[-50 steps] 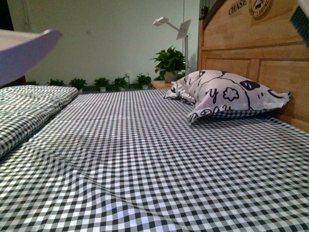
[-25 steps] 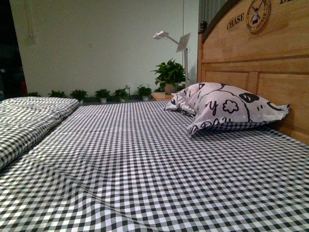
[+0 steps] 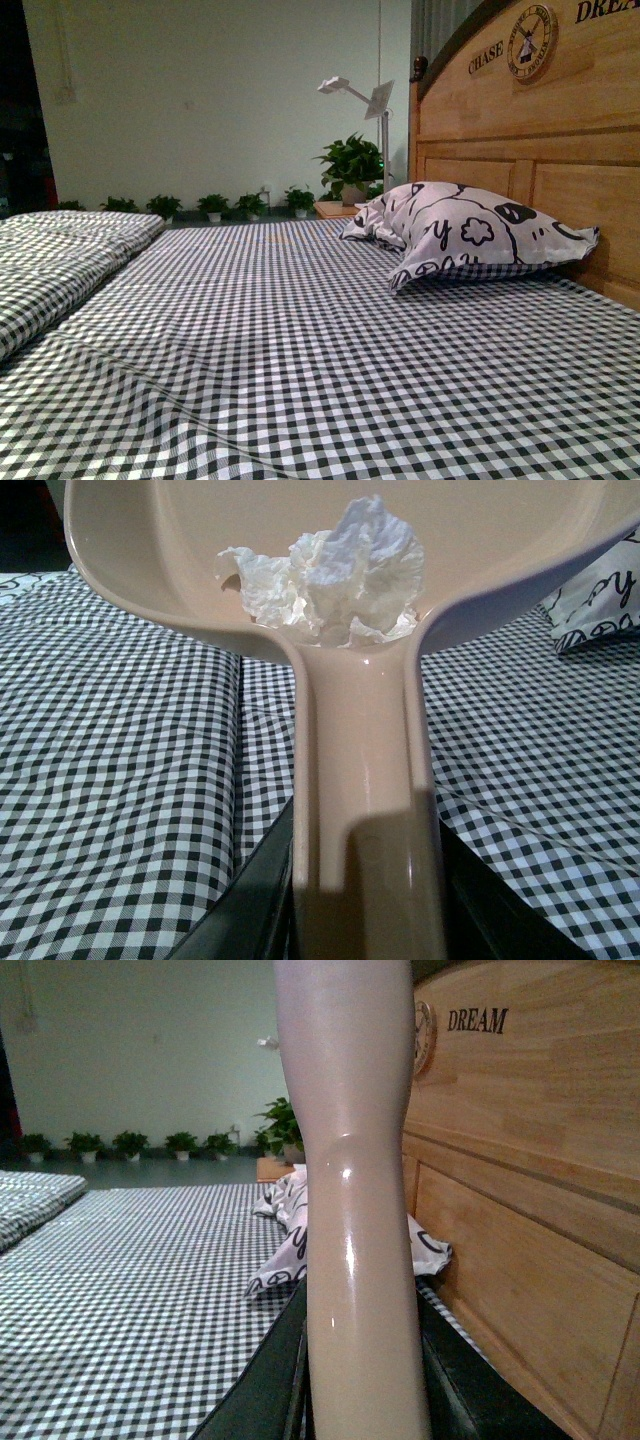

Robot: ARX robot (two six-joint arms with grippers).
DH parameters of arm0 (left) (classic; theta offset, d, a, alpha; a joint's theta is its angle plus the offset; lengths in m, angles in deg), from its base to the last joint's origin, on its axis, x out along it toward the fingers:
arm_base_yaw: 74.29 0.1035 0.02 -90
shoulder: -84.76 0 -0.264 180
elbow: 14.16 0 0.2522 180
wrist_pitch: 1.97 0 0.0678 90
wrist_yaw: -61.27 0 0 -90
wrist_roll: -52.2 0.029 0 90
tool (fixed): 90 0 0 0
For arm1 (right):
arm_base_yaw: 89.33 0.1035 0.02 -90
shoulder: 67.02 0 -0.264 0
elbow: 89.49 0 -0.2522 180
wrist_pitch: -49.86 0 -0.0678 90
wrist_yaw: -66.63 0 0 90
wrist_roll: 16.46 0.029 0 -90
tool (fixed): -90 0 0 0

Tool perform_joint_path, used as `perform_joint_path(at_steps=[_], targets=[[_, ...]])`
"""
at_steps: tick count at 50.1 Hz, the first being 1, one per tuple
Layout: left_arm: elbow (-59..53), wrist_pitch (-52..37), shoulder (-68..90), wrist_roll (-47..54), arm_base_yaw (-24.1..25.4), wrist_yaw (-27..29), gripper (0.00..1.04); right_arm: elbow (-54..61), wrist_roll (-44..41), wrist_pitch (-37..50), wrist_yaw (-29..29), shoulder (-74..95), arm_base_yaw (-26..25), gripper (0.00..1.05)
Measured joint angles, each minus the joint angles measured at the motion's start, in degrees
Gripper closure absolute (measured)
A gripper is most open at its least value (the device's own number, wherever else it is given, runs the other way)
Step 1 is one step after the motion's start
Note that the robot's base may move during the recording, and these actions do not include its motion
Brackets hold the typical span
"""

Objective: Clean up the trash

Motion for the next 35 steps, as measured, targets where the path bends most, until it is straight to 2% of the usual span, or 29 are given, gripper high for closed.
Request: perform_joint_path(at_steps=[7,35], targets=[[-0.02,1.27,-0.61,0.00,0.15,-1.73,0.77,0.00,0.09,-1.68,-1.86,0.00,1.75,0.84],[-0.02,1.29,-0.74,0.00,0.17,-1.70,0.77,0.00,0.09,-1.73,-1.97,-0.04,1.95,0.84]])
